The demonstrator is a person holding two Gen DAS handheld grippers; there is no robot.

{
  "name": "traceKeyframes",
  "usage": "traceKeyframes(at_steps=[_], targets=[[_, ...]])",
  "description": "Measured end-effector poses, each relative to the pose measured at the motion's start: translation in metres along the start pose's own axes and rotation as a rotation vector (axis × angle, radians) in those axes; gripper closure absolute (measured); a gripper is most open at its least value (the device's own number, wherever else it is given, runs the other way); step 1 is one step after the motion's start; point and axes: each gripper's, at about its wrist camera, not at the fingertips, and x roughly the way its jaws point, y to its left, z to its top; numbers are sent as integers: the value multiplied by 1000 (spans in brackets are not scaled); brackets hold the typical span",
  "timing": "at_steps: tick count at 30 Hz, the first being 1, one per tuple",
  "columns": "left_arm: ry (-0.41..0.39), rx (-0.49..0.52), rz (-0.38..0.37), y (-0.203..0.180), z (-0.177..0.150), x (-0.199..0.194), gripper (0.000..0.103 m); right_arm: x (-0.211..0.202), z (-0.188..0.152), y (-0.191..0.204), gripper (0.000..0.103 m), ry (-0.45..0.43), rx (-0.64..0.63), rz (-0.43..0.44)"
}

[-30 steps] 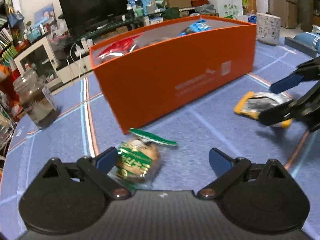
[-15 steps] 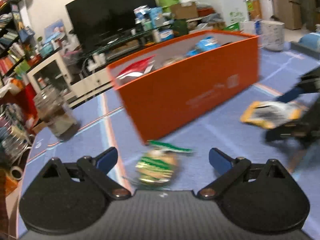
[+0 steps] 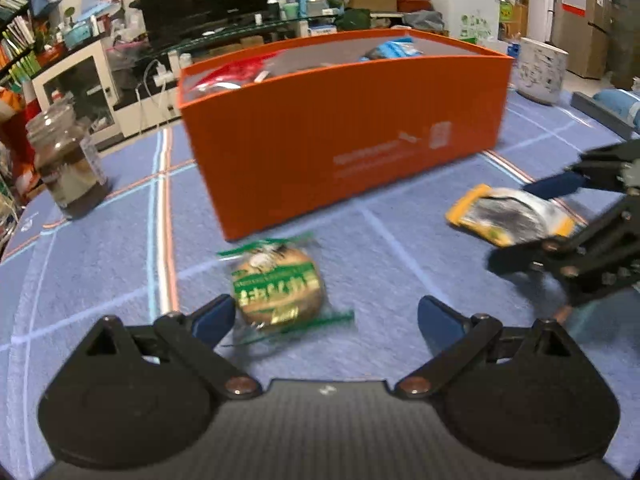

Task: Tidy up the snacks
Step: 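Move both open tools to the green cake and yellow-white packet, then grasp the green-wrapped cake with left tool while right grasps yellow-white packet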

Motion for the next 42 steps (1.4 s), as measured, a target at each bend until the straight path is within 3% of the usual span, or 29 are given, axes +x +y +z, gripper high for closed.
traceKeyframes(at_steps=[5, 11, 17, 21, 27, 32, 42], targets=[[-7, -7, 94, -7, 4, 0, 5, 0, -1, 0, 29, -13, 9, -7], [-18, -216, 126, 11, 14, 1, 5, 3, -2, 3, 26, -27, 16, -30], [-20, -342, 144, 21, 17, 5, 5, 7, 3, 8, 22, -17, 59, -56], [6, -366, 175, 19, 17, 15, 5, 8, 3, 9, 23, -13, 70, -92], [17, -362, 173, 13, 18, 20, 5, 2, 2, 3, 38, -6, 69, -89], [39, -335, 224, 5, 19, 25, 5, 2, 3, 2, 38, -4, 70, -95], [43, -349, 236, 2, 23, 27, 5, 1, 7, -1, 48, 22, 77, -101]])
